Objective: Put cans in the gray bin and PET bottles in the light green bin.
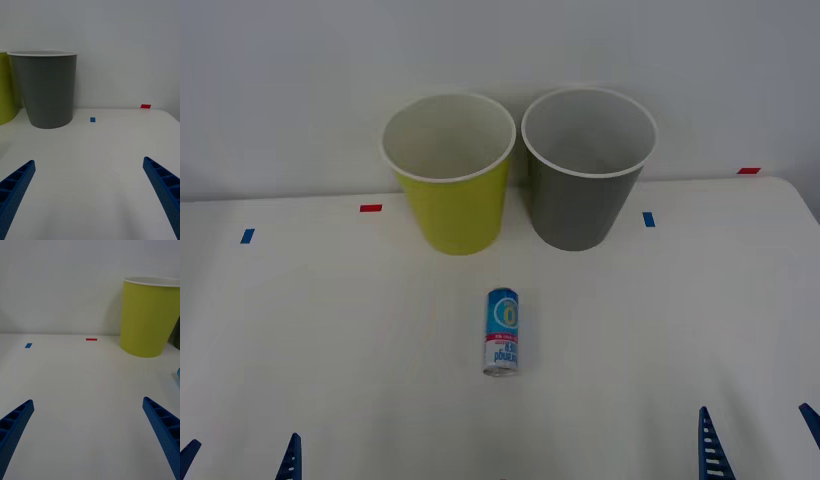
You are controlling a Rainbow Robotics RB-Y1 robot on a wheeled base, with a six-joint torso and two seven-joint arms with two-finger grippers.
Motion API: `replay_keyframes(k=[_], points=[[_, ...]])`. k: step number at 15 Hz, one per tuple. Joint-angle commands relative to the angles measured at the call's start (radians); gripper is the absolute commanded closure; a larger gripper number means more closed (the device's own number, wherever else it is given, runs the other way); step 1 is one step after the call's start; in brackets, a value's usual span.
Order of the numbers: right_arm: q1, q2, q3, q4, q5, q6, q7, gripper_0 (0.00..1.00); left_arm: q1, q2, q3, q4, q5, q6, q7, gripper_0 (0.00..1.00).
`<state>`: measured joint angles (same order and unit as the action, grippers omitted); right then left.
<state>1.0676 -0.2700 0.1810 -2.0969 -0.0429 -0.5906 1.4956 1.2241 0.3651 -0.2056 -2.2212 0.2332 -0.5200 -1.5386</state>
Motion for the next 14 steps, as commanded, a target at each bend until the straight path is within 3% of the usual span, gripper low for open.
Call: replay_keyframes(k=[1,14], points=[[0.000,0.000,0.000,0.000,0.000,0.000,0.000,0.00,0.000,0.000,0.000,0.000,0.000,0.000,0.000,0.00],[0.000,0.000,0.000,0.000,0.000,0.000,0.000,0.00,0.000,0.000,0.000,0.000,0.000,0.000,0.000,0.00]])
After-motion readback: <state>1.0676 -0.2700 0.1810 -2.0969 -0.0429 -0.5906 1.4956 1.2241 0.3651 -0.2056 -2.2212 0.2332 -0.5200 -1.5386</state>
